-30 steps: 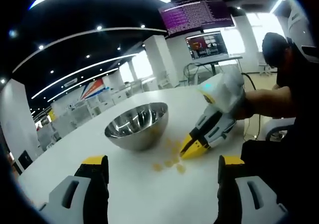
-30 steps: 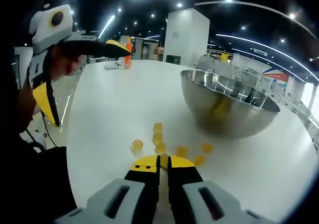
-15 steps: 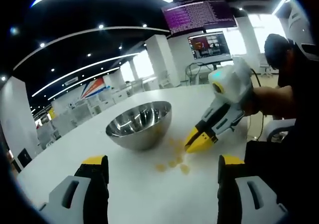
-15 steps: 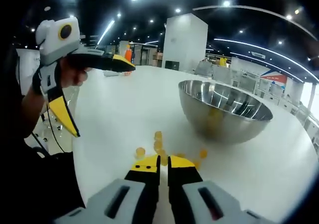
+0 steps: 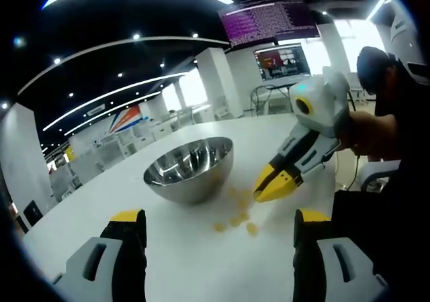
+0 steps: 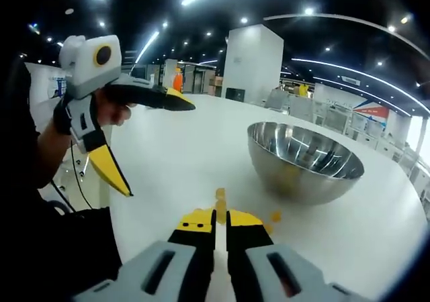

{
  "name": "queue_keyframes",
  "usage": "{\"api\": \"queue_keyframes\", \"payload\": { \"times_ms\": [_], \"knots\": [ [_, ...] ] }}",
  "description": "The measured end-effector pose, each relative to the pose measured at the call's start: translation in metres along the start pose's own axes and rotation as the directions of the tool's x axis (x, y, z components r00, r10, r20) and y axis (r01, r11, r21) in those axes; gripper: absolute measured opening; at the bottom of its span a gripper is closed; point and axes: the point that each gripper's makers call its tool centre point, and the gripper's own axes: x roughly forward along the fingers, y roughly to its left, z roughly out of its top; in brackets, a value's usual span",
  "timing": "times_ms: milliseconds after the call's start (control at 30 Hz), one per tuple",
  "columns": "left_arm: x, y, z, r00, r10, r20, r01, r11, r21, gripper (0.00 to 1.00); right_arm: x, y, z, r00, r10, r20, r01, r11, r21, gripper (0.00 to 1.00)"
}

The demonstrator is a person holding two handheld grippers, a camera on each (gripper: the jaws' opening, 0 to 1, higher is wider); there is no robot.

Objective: Pick up the QQ candy scattered on the table and place it into the stainless steel bowl on the table

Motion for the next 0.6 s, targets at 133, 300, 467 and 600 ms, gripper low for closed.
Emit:
{"api": "queue_keyframes", "payload": {
  "times_ms": [133,300,467,600],
  "knots": [
    [0.000,0.001,-0.001,1.000,0.001,0.001,-0.001,1.000,-0.004,0.91,0.000,0.000,0.000,1.000,0.000,0.002,0.000,1.000,0.003,0.05],
    [0.001,0.003,-0.002,1.000,0.004,0.002,-0.004,1.000,-0.010,0.91,-0.004,0.003,0.006,1.000,0.010,0.011,-0.010,1.000,0.008,0.05],
    [0.000,0.005,-0.004,1.000,0.007,-0.001,-0.007,1.000,-0.010,0.91,-0.018,0.014,0.034,0.997,0.032,0.070,-0.031,0.999,-0.011,0.05],
    [0.000,0.006,-0.005,1.000,0.014,-0.005,-0.014,1.000,-0.007,0.91,-0.033,0.023,0.062,0.990,0.058,0.129,-0.052,0.998,-0.045,0.05]
  ]
}}
